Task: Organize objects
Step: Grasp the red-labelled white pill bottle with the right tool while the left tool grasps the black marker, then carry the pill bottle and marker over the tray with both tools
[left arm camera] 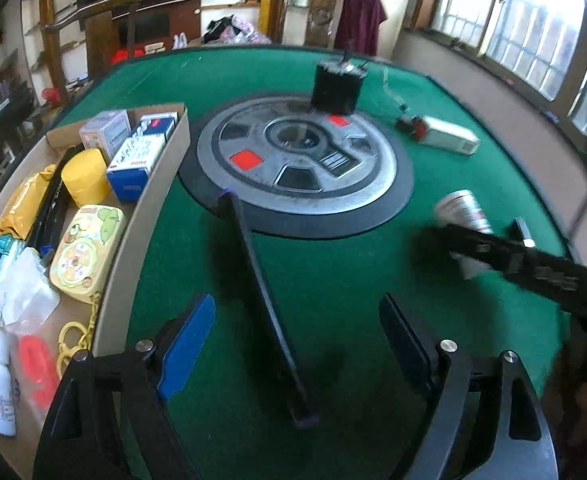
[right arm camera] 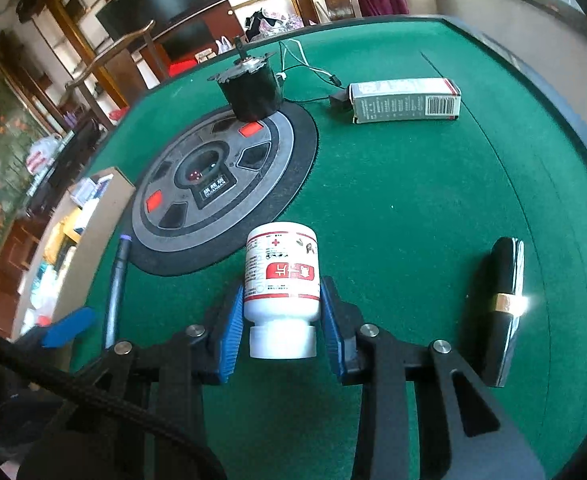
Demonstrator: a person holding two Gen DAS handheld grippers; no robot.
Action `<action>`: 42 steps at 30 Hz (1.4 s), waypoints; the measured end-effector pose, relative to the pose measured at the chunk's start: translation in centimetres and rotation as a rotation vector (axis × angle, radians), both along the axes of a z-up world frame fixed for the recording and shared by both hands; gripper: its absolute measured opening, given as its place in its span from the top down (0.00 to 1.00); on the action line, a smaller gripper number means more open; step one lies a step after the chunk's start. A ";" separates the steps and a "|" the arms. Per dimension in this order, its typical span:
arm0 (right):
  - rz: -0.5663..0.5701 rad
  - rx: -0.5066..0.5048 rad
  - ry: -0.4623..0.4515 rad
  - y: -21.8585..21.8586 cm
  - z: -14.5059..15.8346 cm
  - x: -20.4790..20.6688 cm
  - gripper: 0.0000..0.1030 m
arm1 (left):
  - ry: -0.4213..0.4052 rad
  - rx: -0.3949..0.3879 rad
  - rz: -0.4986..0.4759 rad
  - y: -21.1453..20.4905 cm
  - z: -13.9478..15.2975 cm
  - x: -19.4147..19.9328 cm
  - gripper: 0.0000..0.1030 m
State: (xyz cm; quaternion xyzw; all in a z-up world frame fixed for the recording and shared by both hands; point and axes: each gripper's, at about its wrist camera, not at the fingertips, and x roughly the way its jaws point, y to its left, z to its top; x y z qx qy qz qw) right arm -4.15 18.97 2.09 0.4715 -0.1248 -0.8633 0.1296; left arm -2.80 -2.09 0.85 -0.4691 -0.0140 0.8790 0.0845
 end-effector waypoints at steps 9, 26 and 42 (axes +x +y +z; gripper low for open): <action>0.003 0.076 0.031 -1.3 0.0 0.3 0.68 | 0.049 -0.013 -0.038 -0.2 0.0 0.2 0.89; -0.025 -0.009 0.052 -0.8 -0.4 0.6 0.68 | 0.161 0.146 -0.022 -4.6 4.9 5.3 0.89; 0.112 -0.153 0.036 -8.4 4.2 3.7 0.68 | 0.216 0.041 0.279 -23.5 5.6 9.0 0.89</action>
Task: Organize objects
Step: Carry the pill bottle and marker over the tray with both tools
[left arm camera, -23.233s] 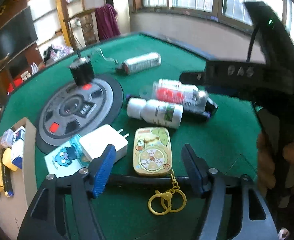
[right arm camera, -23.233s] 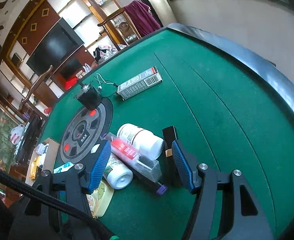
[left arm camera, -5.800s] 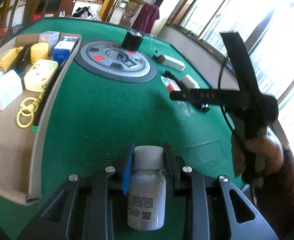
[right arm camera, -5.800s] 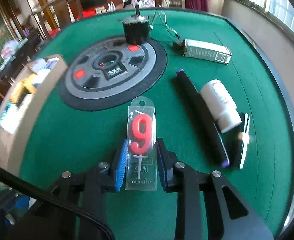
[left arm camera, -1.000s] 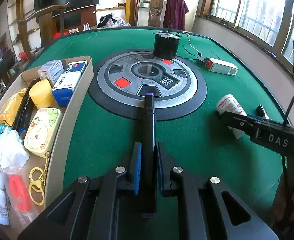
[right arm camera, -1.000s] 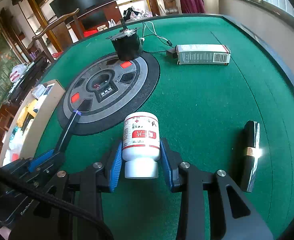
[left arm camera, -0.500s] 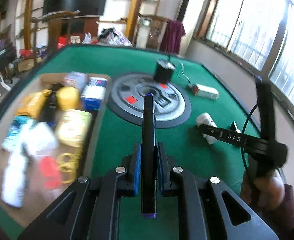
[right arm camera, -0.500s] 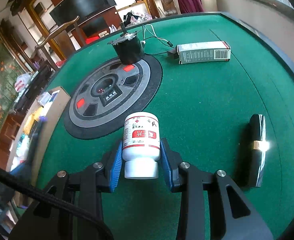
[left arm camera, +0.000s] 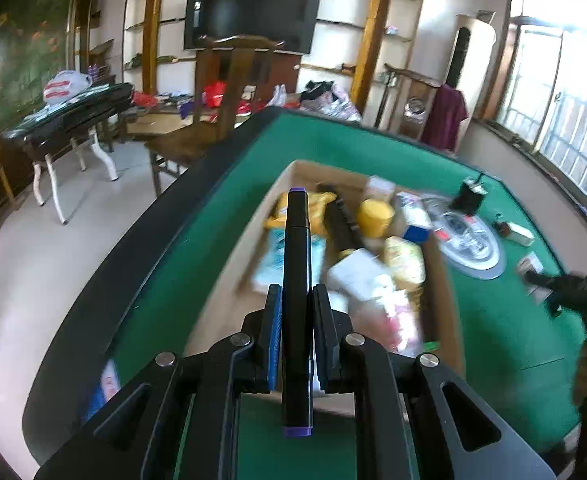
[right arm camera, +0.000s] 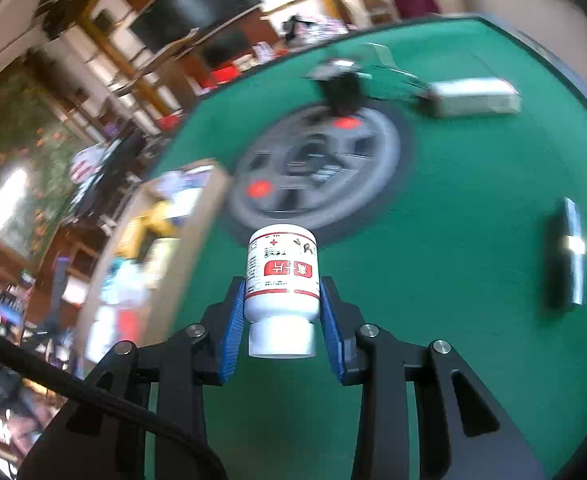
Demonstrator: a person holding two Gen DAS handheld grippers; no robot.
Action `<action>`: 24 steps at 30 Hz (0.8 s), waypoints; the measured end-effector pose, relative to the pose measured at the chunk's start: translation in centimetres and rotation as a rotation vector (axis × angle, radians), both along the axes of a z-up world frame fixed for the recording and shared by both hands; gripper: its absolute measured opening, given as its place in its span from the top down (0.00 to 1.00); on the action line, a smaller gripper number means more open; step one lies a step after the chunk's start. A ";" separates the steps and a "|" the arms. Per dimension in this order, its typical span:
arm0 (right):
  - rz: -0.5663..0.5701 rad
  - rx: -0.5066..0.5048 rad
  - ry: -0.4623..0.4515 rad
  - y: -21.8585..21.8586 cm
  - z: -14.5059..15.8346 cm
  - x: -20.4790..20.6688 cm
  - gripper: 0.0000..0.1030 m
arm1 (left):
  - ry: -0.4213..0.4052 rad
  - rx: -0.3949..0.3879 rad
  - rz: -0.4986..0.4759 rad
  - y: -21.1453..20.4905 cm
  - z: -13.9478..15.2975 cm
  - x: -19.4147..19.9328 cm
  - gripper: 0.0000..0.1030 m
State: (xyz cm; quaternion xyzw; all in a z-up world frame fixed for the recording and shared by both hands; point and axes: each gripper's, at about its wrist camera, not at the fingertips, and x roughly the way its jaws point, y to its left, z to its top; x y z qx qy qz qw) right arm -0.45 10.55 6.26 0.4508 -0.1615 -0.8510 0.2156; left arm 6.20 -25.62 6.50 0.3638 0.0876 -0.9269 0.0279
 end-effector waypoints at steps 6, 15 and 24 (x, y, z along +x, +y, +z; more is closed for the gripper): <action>0.135 -0.014 -0.007 -7.3 1.7 0.2 0.68 | -0.048 0.019 -0.029 0.2 -2.7 -2.0 0.89; 0.300 -0.025 -0.097 -16.4 -0.6 1.0 0.68 | -0.102 0.061 -0.049 -1.5 -4.7 -3.8 0.89; 0.367 0.000 -0.156 -20.4 -3.3 2.1 0.67 | -0.115 0.137 -0.038 -2.6 -6.0 -3.9 0.89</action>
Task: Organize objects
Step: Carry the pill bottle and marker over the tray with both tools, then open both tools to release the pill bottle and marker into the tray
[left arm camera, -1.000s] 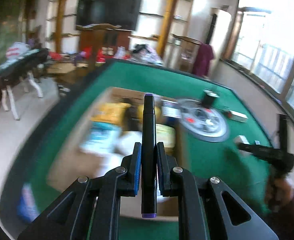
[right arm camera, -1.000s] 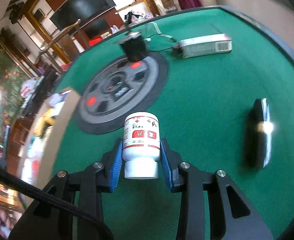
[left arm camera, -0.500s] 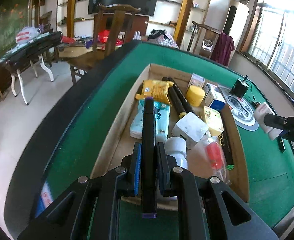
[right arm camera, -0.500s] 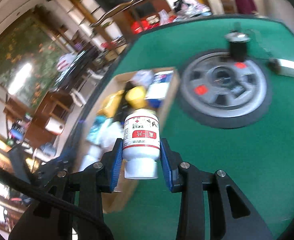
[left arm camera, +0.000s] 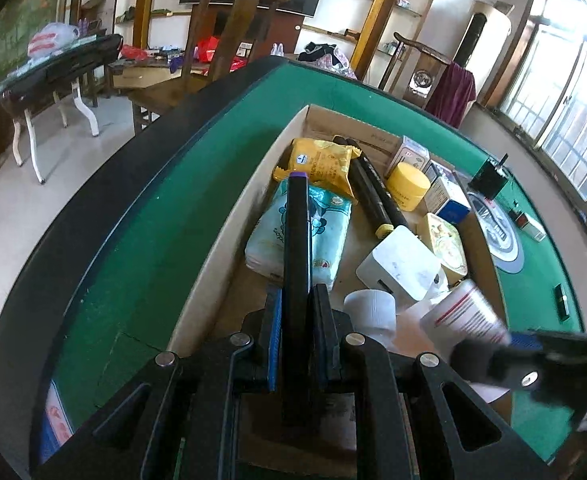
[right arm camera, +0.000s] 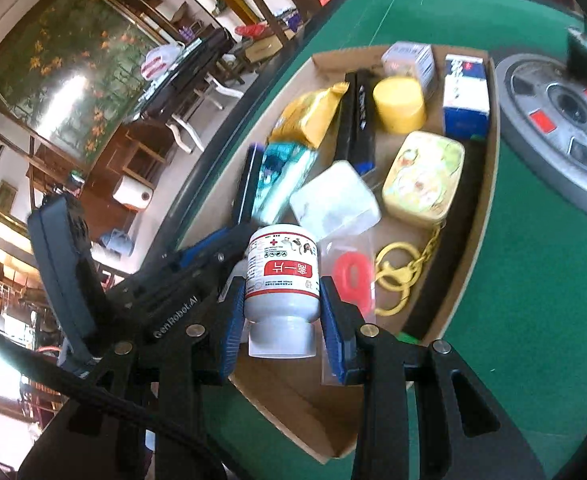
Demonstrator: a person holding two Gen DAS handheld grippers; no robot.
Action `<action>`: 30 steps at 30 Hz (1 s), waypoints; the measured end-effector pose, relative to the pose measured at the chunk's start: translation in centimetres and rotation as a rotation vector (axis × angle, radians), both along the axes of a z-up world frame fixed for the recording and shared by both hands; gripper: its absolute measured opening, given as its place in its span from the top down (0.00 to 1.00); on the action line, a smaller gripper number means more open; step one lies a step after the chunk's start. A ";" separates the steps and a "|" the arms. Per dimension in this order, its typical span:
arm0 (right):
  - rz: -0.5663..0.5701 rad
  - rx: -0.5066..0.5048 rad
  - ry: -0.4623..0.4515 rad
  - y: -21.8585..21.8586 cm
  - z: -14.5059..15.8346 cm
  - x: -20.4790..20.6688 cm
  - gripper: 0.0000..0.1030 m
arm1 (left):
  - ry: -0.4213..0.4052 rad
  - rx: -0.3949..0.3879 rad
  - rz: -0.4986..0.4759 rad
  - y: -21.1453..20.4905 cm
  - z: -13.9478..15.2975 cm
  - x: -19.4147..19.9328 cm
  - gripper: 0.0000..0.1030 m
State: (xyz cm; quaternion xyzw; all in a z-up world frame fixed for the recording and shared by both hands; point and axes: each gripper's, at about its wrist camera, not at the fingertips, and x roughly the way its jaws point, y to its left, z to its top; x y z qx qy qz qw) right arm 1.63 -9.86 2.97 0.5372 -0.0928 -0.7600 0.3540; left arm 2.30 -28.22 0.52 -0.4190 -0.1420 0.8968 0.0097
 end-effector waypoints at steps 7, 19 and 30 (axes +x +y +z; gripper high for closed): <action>0.018 0.055 0.020 -1.1 -0.8 0.5 0.68 | 0.081 0.063 0.062 -2.0 2.8 2.9 0.51; -0.001 0.187 0.147 -2.2 -0.1 2.6 0.67 | 0.165 -0.032 0.143 -1.8 5.1 6.2 0.43; -0.045 0.138 0.201 0.5 2.0 4.1 0.55 | 0.214 -0.192 0.192 0.6 7.2 8.0 0.40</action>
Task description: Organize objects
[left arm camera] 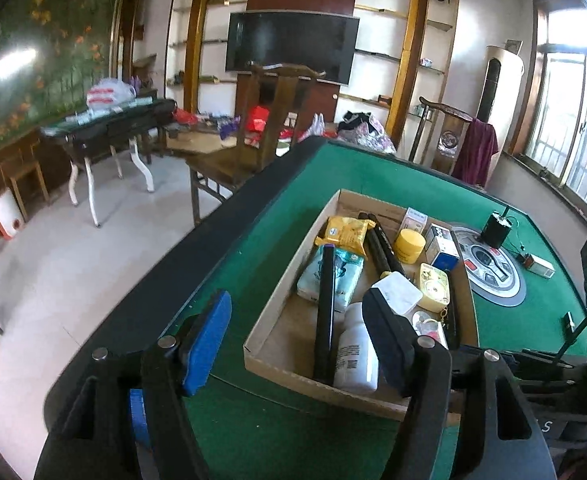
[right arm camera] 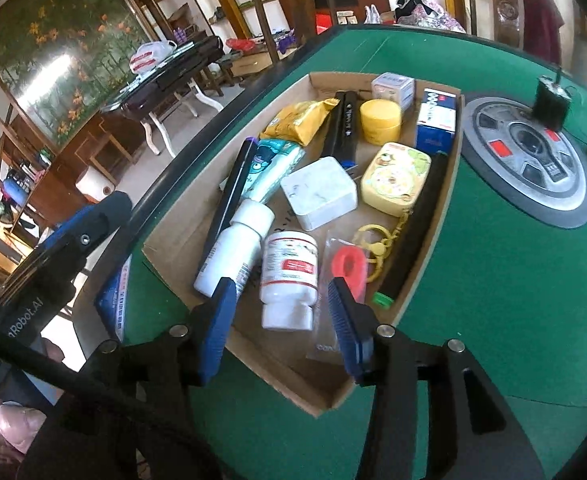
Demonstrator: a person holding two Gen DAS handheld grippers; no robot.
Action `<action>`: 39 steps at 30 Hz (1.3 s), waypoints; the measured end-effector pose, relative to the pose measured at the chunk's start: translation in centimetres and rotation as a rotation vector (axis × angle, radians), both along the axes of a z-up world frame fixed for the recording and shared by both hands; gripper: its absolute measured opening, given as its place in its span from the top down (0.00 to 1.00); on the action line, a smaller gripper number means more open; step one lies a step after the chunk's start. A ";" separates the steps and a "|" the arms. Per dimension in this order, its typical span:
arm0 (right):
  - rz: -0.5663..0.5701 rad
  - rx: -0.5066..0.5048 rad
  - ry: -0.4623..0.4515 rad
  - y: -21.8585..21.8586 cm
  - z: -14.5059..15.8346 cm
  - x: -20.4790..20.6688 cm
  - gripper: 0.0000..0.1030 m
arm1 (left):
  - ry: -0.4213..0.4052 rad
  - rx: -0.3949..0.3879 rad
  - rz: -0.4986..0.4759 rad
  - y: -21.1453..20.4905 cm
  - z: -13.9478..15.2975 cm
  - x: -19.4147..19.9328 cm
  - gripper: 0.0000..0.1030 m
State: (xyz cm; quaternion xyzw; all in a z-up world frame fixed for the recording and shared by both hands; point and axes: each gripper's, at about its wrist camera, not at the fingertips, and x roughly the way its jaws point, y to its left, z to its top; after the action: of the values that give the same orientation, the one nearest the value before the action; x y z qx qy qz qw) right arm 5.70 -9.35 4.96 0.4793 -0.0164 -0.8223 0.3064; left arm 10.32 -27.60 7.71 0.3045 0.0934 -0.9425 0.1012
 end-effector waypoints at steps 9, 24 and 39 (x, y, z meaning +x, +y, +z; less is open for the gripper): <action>-0.017 -0.029 0.014 1.8 0.5 1.4 0.55 | 0.024 -0.100 0.019 2.5 1.3 1.1 0.37; -0.049 -0.065 0.021 4.8 0.8 2.1 0.50 | 0.005 -0.162 -0.002 5.5 1.9 1.4 0.37; -0.103 -0.089 -0.003 8.2 -0.2 1.0 0.50 | -0.037 -0.202 -0.050 8.7 1.1 0.4 0.37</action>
State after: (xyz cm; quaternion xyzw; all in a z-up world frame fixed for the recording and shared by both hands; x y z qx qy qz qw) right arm 6.68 -1.16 4.73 0.4650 -0.0782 -0.8346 0.2849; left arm 10.73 -18.90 8.84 0.3126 -0.0114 -0.9435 0.1095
